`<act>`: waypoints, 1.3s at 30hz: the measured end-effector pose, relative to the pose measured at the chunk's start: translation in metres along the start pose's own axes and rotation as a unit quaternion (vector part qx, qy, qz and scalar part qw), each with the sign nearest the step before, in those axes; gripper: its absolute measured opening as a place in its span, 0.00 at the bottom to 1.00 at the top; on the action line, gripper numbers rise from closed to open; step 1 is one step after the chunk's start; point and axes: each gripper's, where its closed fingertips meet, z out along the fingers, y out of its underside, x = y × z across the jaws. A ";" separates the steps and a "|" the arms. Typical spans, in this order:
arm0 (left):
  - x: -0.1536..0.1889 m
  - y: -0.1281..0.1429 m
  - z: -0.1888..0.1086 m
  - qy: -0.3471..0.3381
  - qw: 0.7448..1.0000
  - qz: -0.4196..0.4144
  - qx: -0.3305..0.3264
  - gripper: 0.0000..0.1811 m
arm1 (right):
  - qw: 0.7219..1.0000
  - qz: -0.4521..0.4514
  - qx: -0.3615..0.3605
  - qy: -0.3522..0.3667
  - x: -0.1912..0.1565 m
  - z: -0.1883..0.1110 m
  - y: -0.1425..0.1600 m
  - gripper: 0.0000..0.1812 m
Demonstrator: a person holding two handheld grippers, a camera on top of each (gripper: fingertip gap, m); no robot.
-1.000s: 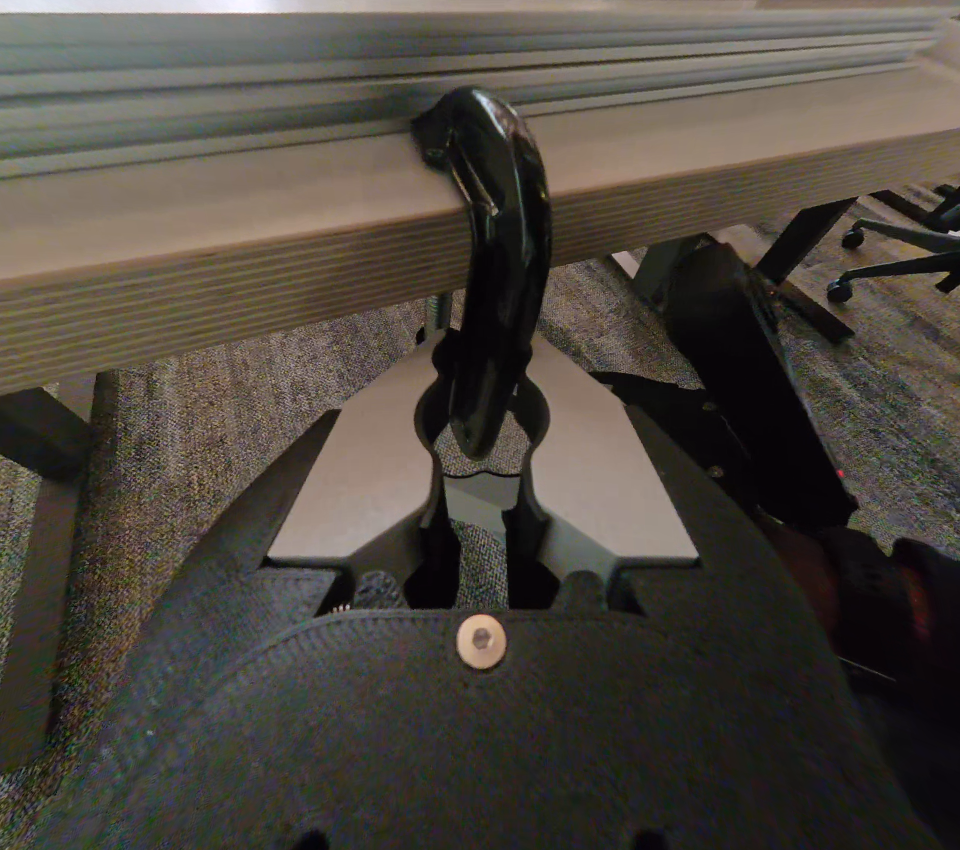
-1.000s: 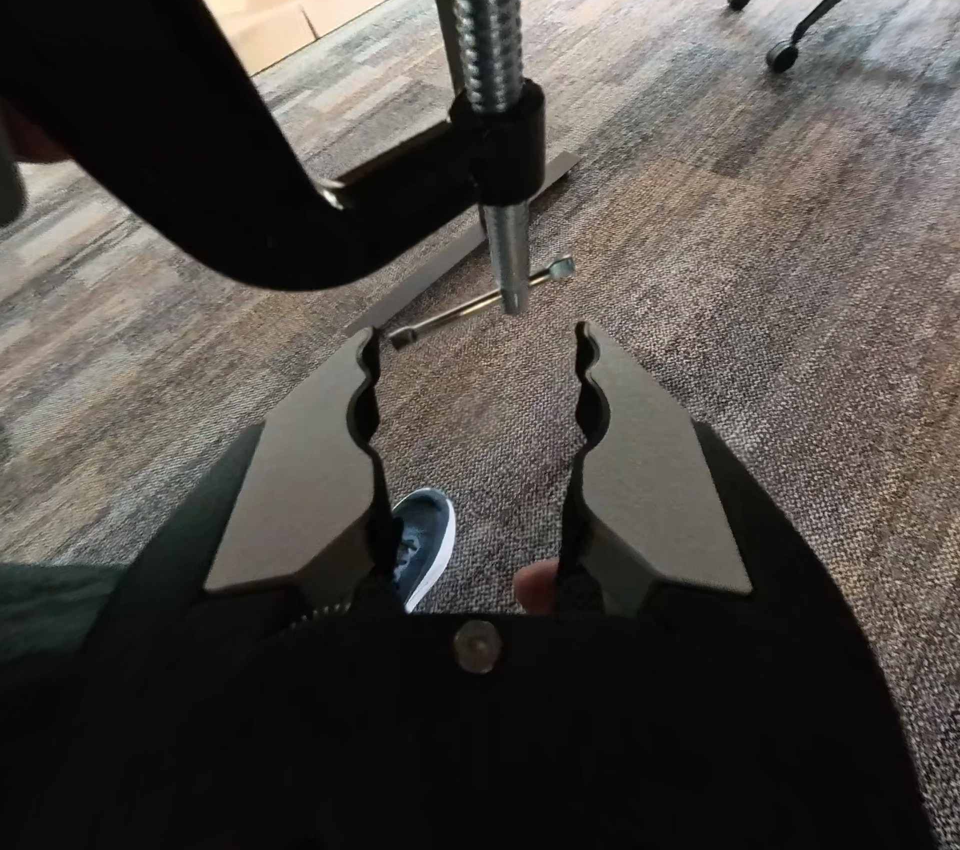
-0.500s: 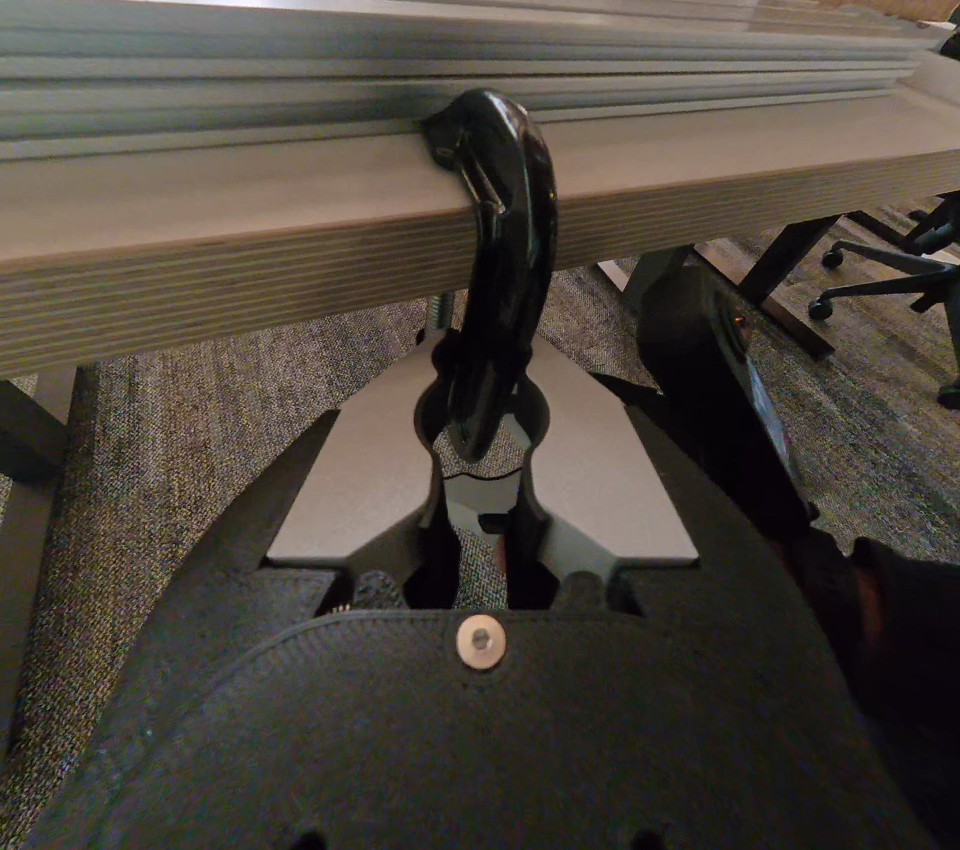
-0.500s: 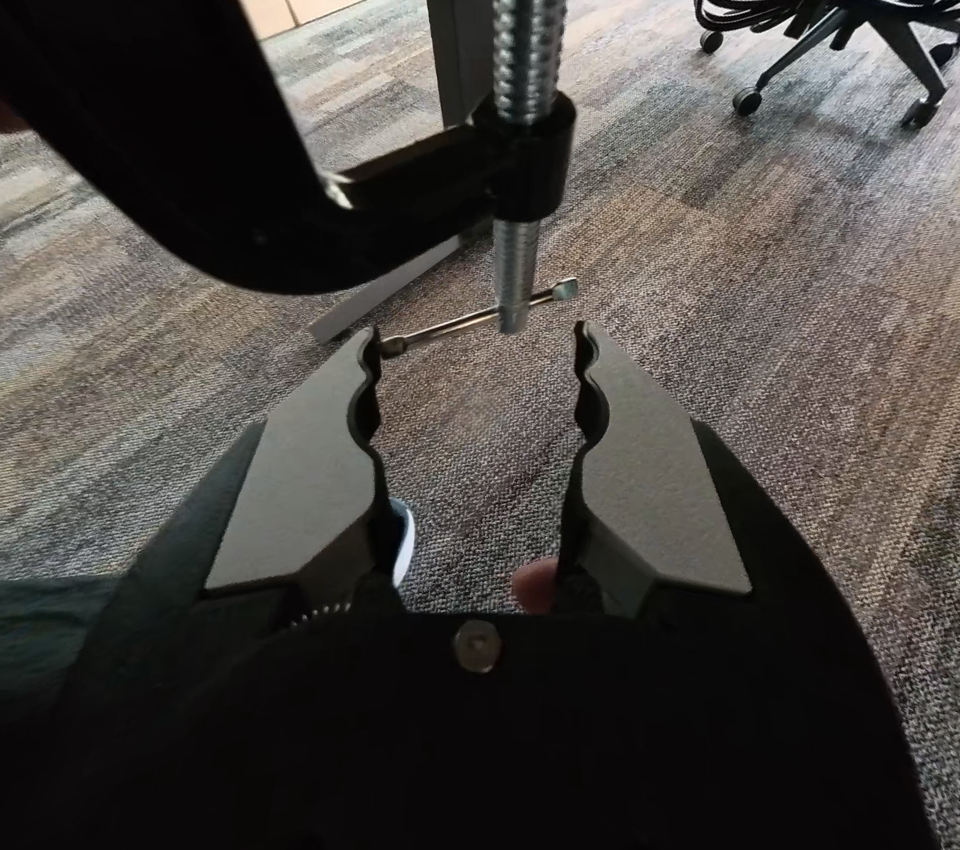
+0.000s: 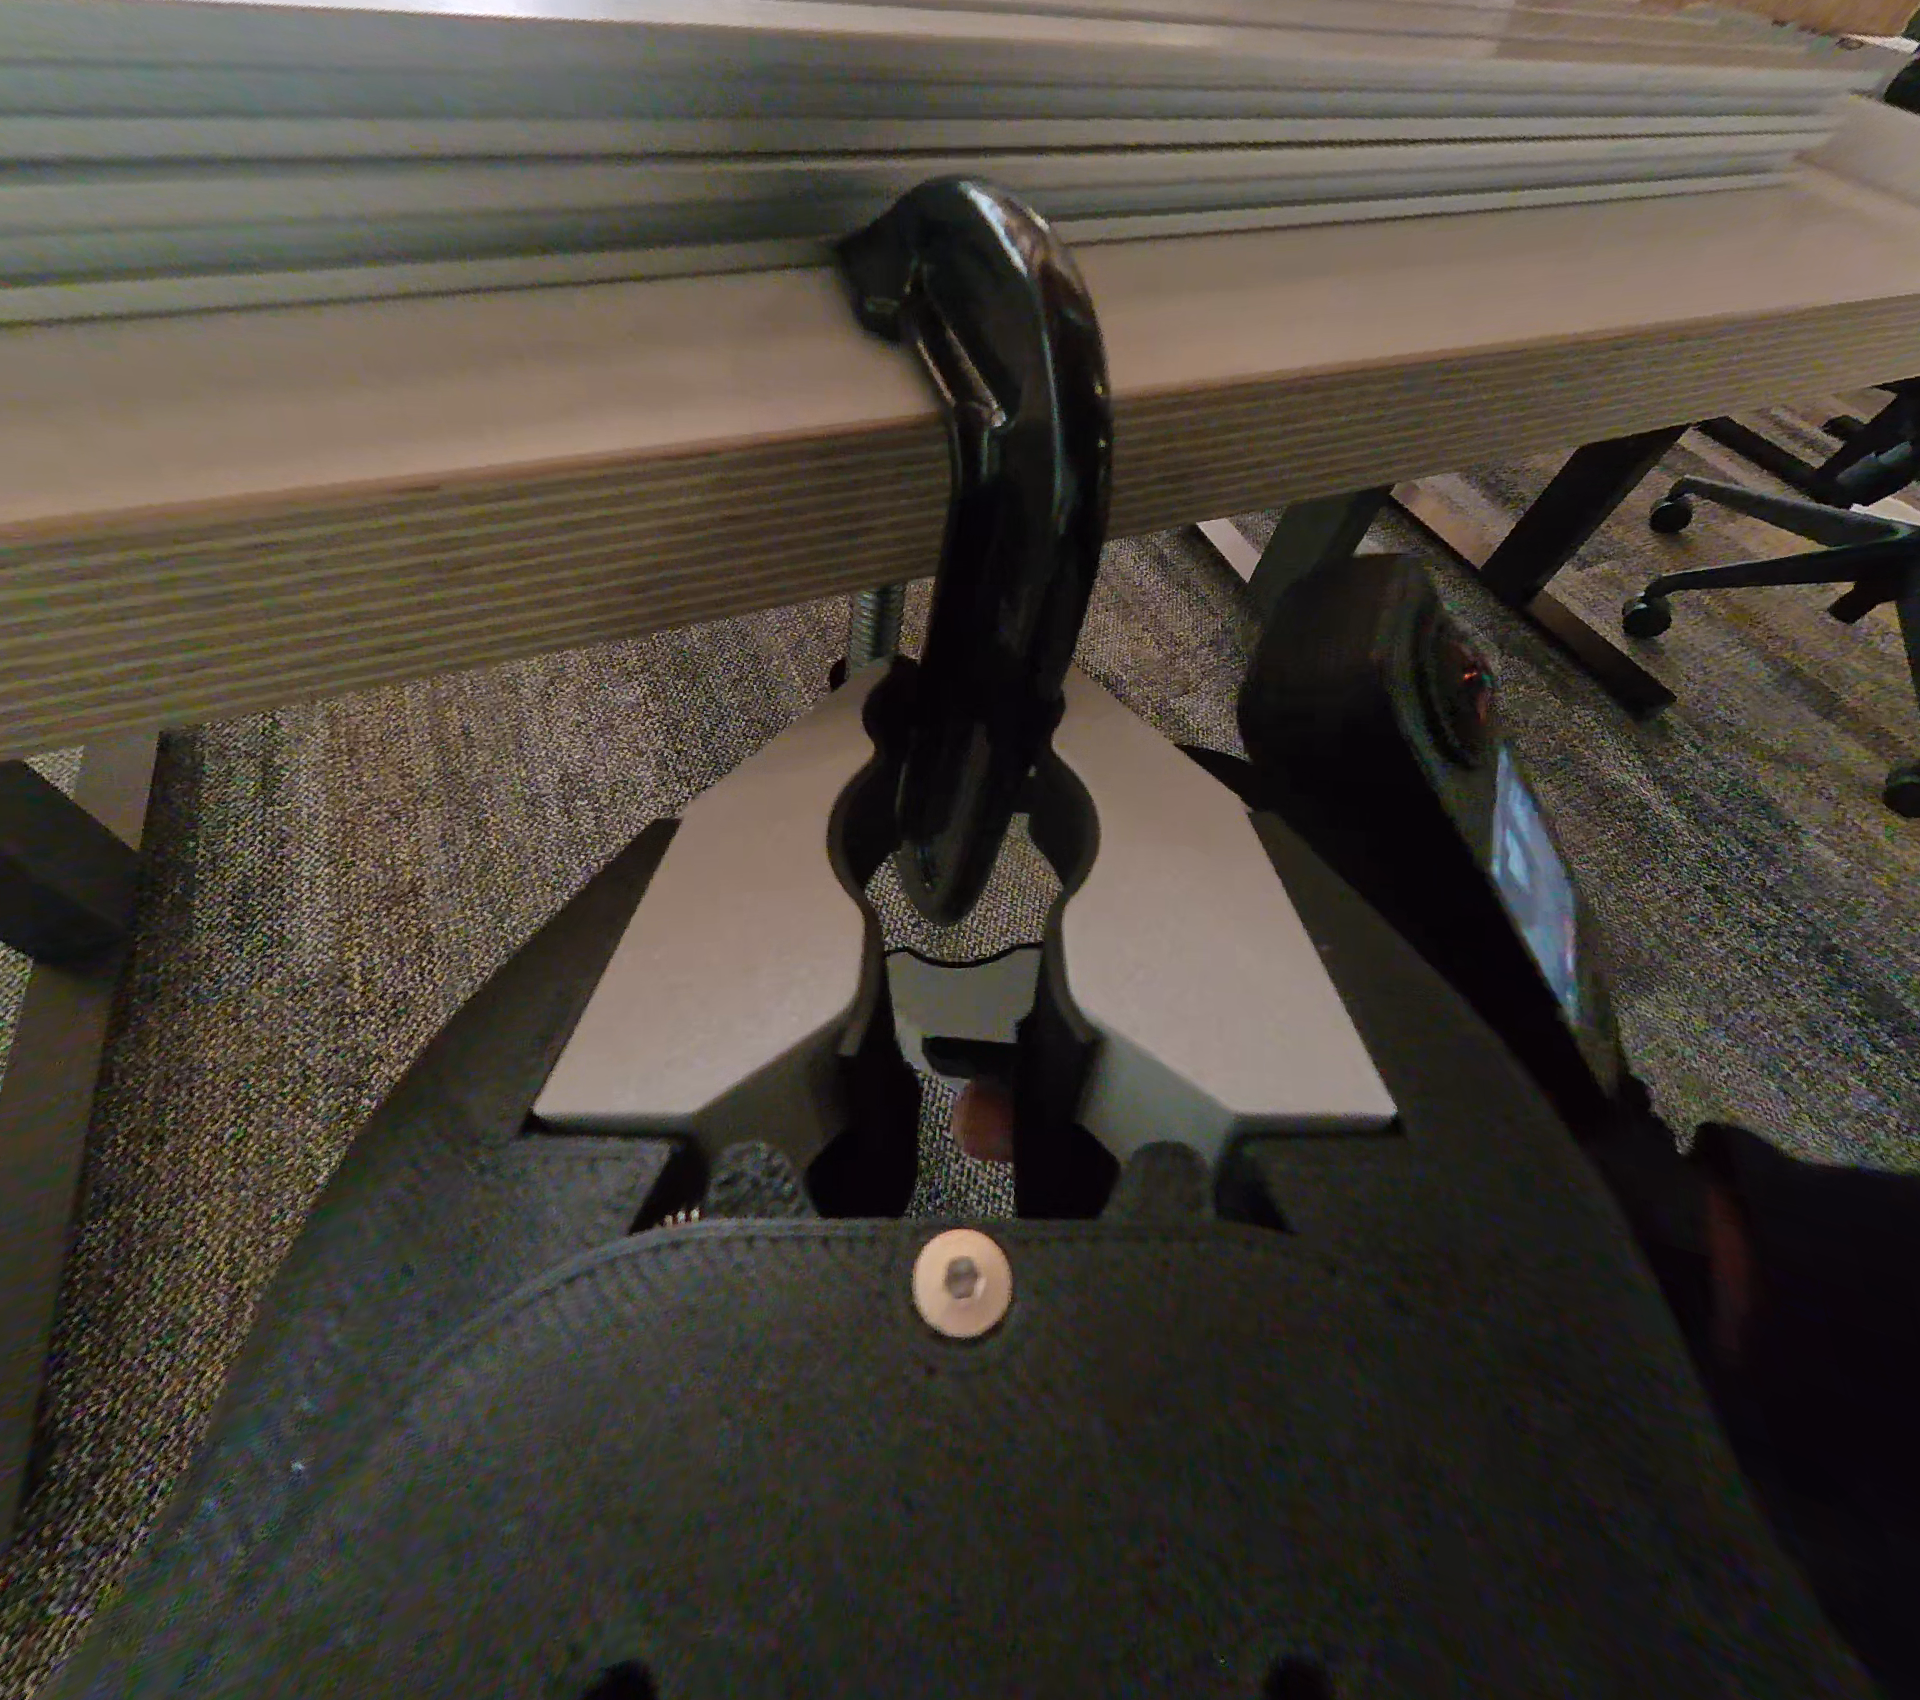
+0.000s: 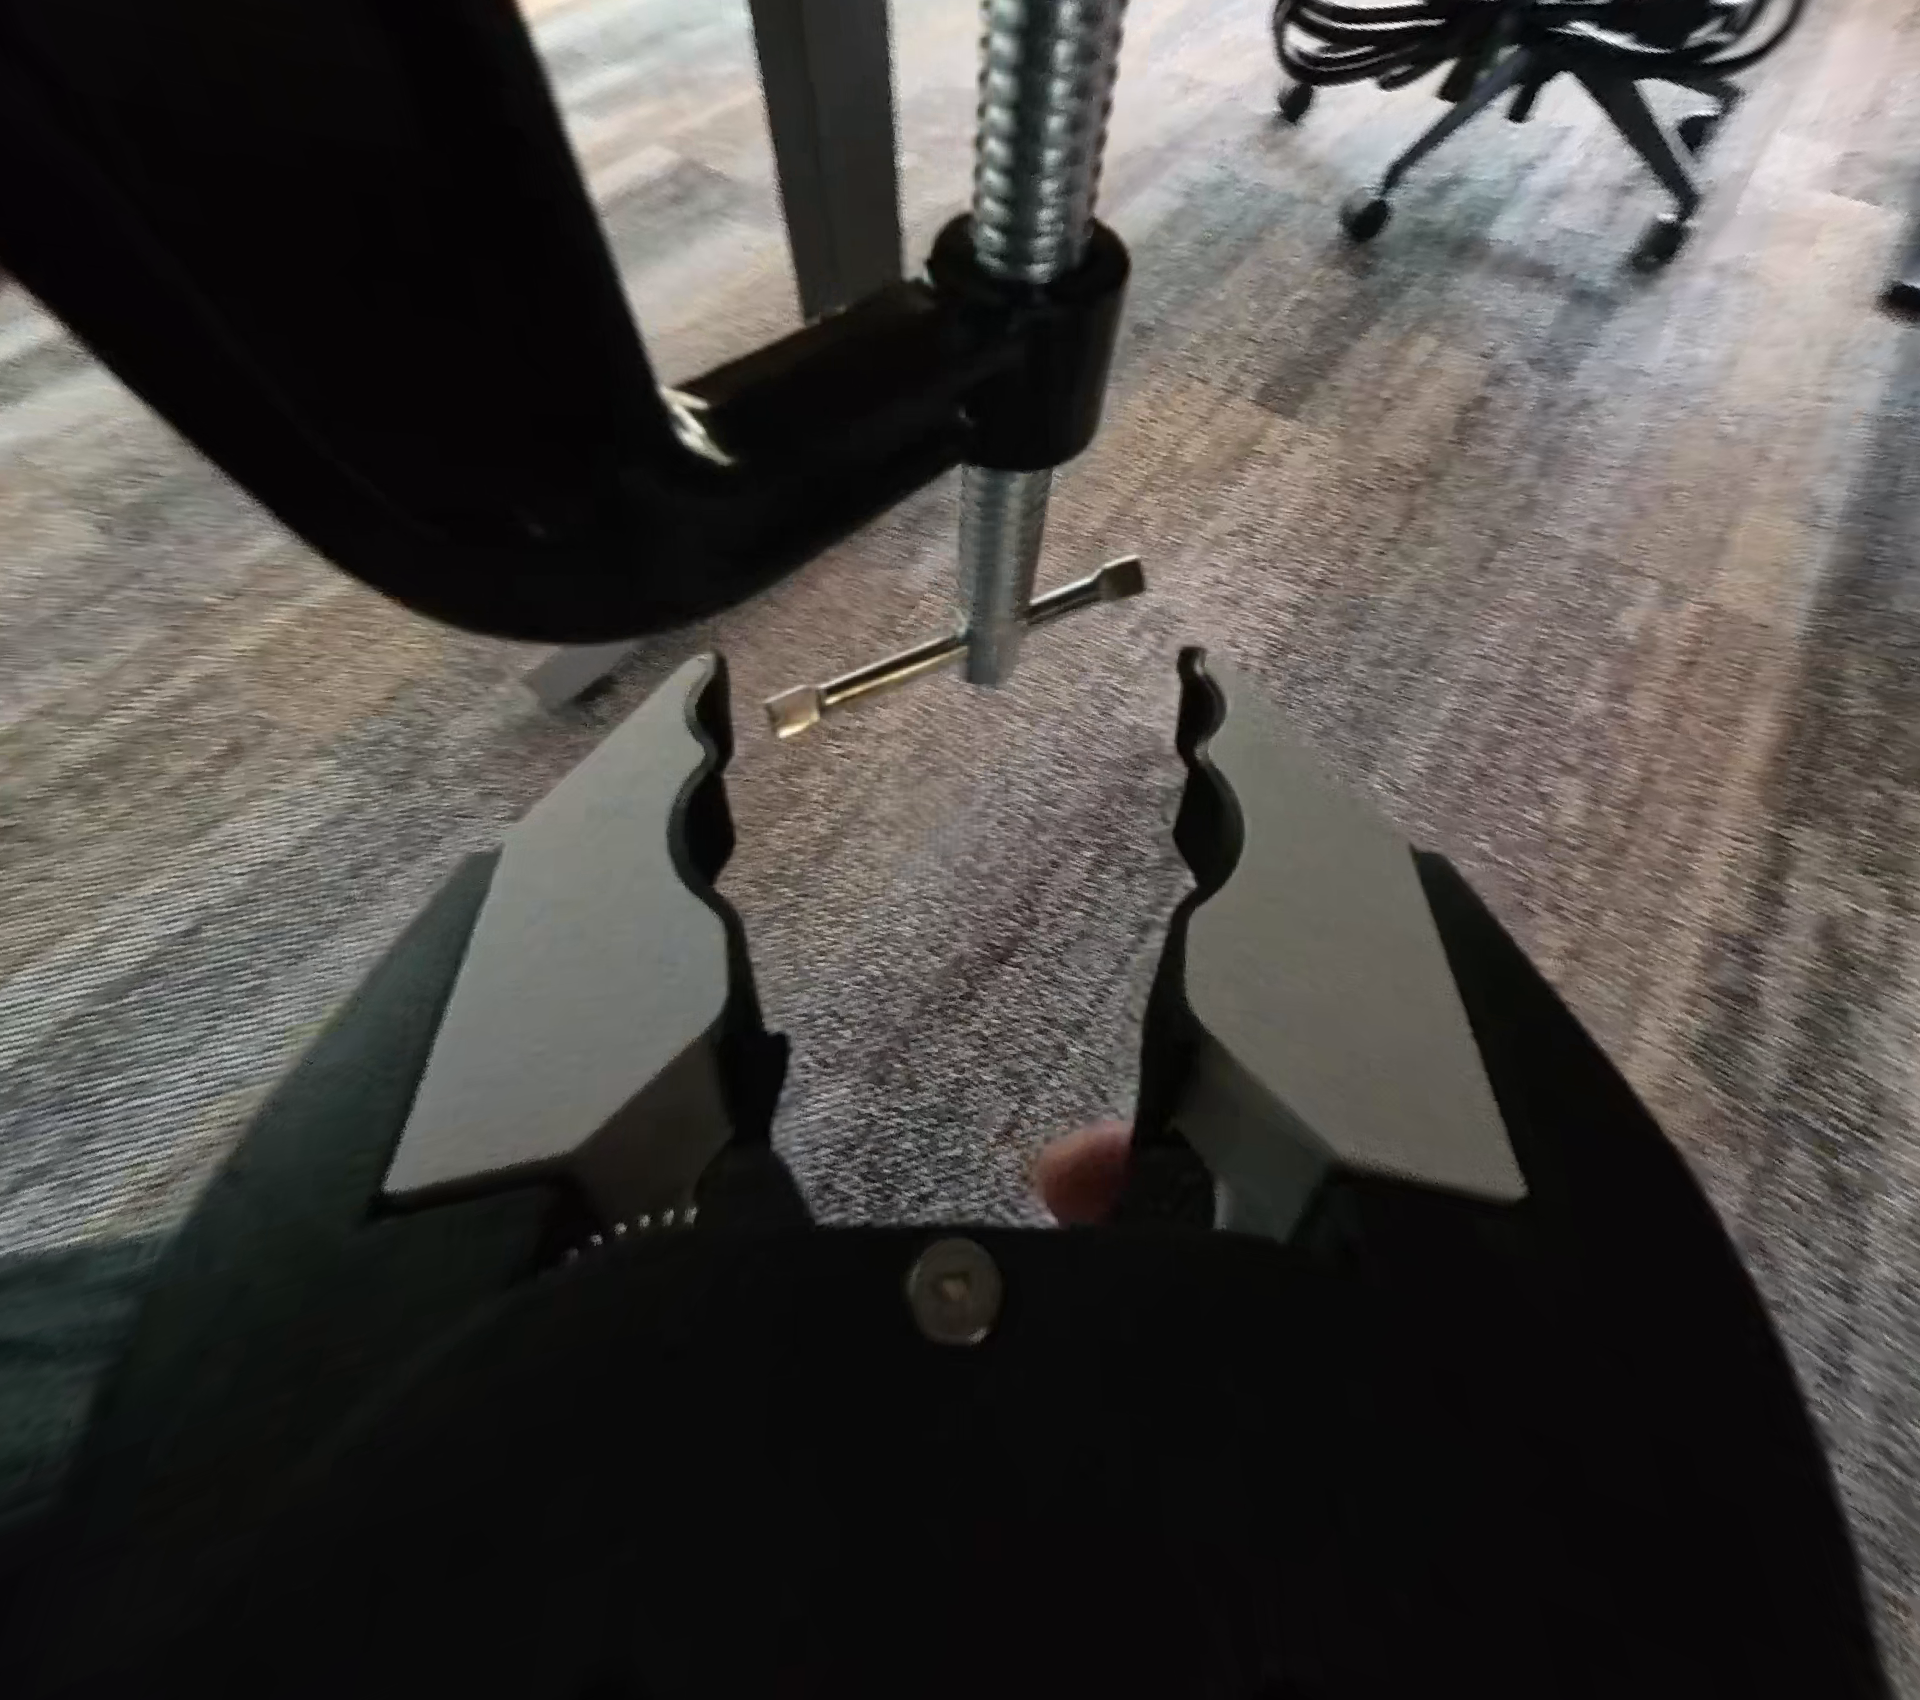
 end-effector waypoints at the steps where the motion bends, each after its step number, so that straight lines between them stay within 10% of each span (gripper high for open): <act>1: 0.000 0.000 0.000 0.000 1.000 -0.001 0.000 0.17 | 1.000 -0.003 -0.002 0.010 0.001 0.000 0.000 0.48; 28: 0.003 0.001 0.000 0.013 1.000 0.001 0.001 0.18 | 1.000 -0.003 0.002 -0.010 0.003 0.000 -0.006 0.20; 39: 0.001 0.000 -0.001 0.011 1.000 -0.006 0.003 0.17 | 0.998 -0.029 -0.003 0.050 0.014 0.000 -0.004 0.40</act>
